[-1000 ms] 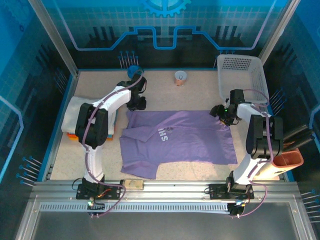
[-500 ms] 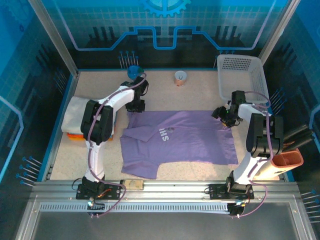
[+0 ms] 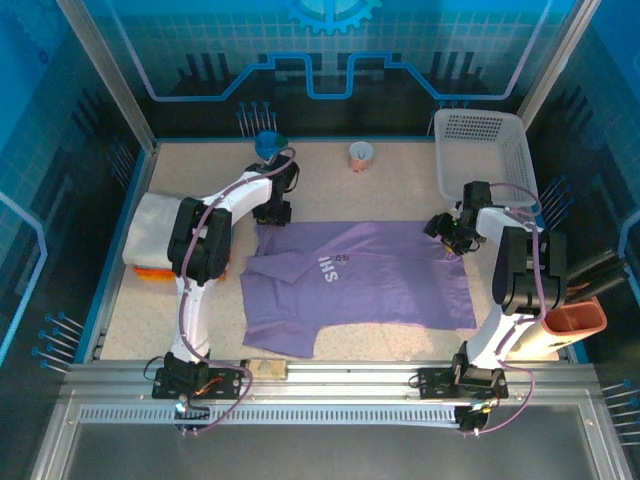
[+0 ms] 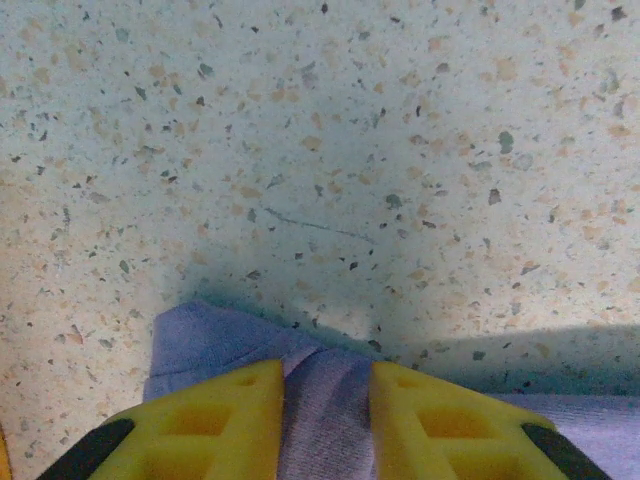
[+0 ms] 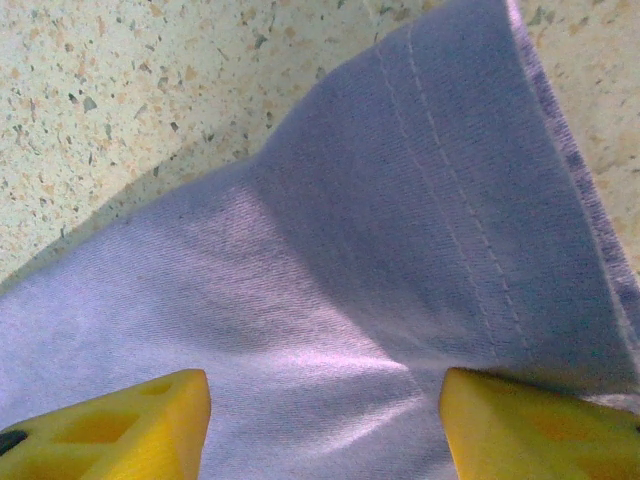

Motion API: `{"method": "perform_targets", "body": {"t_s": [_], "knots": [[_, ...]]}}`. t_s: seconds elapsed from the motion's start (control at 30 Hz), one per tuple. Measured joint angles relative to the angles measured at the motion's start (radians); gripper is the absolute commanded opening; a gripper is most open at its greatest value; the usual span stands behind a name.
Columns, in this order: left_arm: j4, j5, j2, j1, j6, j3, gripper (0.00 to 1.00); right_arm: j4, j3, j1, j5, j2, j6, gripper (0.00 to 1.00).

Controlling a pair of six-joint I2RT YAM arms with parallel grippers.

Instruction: Fold and stack the t-shirts

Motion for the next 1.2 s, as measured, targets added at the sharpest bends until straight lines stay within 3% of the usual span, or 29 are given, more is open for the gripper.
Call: {"method": "perform_targets", "body": {"t_s": [0.13,0.17,0.4,0.73,0.97,1.07,1.13,1.2], "knots": [[0.000,0.000,0.000,0.000,-0.011,0.000,0.01,0.000,0.000,0.000,0.000,0.000,0.000,0.64],[-0.001,0.000,0.000,0.000,-0.010,0.000,0.00,0.000,0.000,0.000,0.000,0.000,0.000,0.64],[0.000,0.002,-0.008,0.021,-0.008,-0.006,0.00,-0.003,0.000,0.000,0.004,0.000,0.004,0.63],[0.058,0.117,-0.211,0.194,-0.080,-0.156,0.00,-0.004,0.000,0.000,0.008,0.000,0.011,0.62],[0.089,0.195,-0.240,0.264,-0.121,-0.184,0.00,-0.004,0.000,0.000,0.009,0.001,0.021,0.62],[0.092,0.212,-0.238,0.272,-0.135,-0.184,0.05,-0.004,0.000,0.000,0.009,0.001,0.027,0.64],[0.092,0.221,-0.235,0.274,-0.138,-0.183,0.21,-0.003,0.000,0.000,0.006,0.000,0.027,0.68],[0.091,0.223,-0.231,0.274,-0.142,-0.182,0.29,-0.003,0.000,0.000,0.004,-0.006,0.029,0.73]]}}
